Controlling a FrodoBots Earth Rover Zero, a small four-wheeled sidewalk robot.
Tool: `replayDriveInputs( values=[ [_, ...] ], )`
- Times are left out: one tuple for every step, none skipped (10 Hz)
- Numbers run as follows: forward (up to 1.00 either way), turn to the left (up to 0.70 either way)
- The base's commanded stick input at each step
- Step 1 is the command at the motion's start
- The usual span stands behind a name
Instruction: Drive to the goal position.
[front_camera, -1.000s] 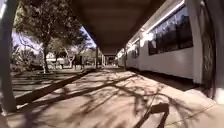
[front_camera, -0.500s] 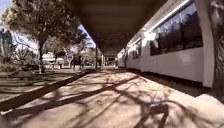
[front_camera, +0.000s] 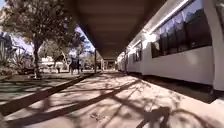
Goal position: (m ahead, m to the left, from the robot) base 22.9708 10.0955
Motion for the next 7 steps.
replayDriveInputs(
  values=[
    [0.7, 0.0],
    [0.7, 0.0],
    [0.7, 0.0],
    [0.7, 0.0],
    [0.7, 0.0],
    [0.7, 0.0],
    [0.7, 0.0]
  ],
)
